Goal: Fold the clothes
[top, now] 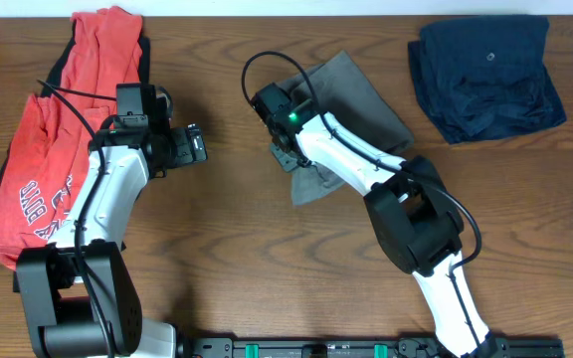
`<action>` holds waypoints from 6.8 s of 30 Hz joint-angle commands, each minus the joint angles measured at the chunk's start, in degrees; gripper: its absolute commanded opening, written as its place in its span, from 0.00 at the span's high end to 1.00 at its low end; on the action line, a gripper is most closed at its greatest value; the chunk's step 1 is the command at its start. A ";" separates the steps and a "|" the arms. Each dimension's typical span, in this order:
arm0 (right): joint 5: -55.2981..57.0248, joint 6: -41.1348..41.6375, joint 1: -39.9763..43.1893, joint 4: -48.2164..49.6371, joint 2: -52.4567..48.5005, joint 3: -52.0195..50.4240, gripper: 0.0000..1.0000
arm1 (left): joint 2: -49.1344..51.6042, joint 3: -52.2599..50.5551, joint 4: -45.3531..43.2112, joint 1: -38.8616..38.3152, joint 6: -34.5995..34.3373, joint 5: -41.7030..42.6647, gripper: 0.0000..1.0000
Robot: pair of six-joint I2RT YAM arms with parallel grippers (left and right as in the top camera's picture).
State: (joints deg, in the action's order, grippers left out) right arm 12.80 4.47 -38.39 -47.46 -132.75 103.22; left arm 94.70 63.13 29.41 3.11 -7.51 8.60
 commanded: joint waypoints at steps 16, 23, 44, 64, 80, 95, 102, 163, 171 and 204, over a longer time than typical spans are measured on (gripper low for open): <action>7.19 -6.62 7.63 -9.62 14.21 5.40 0.99 | -1.33 1.22 0.13 0.09 -0.11 -0.68 0.02; 9.86 -16.04 10.64 -8.13 26.80 5.97 0.99 | -1.33 1.22 0.13 0.09 -0.09 -0.68 0.02; -7.98 -66.97 37.75 9.09 32.61 5.84 0.99 | -1.33 1.22 0.00 0.09 -0.09 -0.68 0.02; -34.27 -77.64 53.33 24.79 16.85 5.79 0.99 | -1.31 1.22 -1.33 0.09 -0.35 -0.66 0.02; -36.09 -70.93 57.92 -1.79 17.16 5.81 0.01 | -1.31 1.22 -1.14 0.09 -0.33 -0.63 0.02; -33.33 -16.50 55.67 8.85 21.00 6.36 0.01 | -1.31 1.22 -1.20 0.09 -0.31 -0.66 0.02; -29.88 -12.63 52.83 20.11 10.45 6.34 0.01 | -1.31 1.22 -1.20 0.09 -0.31 -0.66 0.02; -24.24 -13.53 52.30 7.19 58.42 6.21 0.01 | -0.87 1.22 -1.18 0.09 -0.31 -0.66 0.02; -21.16 -15.21 47.01 -3.58 63.41 5.14 0.01 | -0.87 1.22 -1.18 0.09 -0.31 -0.66 0.02; -20.06 2.75 38.69 39.30 128.32 -96.56 0.01 | -0.87 1.22 -1.16 0.09 -0.31 -0.66 0.02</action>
State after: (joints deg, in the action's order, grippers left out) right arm -7.84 5.98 1.21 -8.82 -6.24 8.43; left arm 94.70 63.13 28.12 3.11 -7.53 8.62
